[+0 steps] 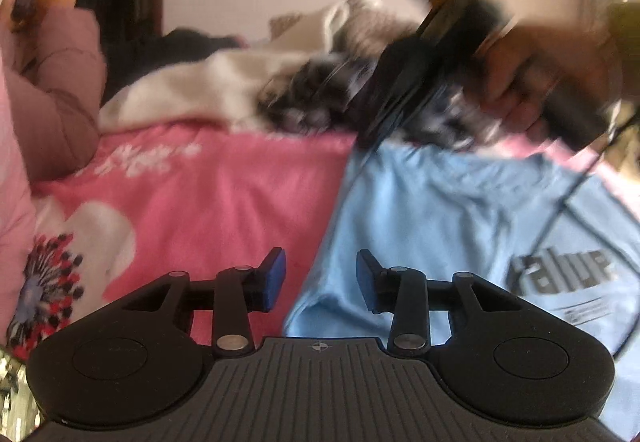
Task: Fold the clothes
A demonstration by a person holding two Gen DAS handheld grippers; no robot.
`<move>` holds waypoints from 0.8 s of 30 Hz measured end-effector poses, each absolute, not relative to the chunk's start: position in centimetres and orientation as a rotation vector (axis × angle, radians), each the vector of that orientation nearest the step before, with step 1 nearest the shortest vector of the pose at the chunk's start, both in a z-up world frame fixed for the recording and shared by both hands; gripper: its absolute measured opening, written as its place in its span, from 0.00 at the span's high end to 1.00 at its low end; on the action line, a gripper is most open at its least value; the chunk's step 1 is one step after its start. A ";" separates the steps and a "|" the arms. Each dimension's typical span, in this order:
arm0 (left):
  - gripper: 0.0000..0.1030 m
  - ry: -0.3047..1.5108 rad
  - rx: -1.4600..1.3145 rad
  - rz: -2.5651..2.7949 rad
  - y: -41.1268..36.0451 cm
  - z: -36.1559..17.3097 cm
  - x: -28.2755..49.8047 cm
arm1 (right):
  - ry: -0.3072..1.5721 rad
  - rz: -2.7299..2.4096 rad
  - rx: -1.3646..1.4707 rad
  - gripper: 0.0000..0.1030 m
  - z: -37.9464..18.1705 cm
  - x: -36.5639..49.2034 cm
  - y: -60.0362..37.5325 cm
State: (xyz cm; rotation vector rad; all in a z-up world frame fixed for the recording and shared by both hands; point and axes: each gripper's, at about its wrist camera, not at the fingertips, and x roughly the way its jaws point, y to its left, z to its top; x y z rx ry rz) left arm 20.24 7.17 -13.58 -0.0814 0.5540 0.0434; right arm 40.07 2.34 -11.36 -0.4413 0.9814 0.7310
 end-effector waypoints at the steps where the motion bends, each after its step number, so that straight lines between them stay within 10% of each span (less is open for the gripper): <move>1: 0.62 0.560 -0.064 0.030 6.8 -13.6 20.3 | 0.996 0.713 -0.439 0.95 -11.9 40.6 2.4; 24: 0.62 0.613 -0.011 0.039 5.7 -13.7 20.0 | 1.050 0.780 -0.246 0.94 -9.3 36.7 -8.8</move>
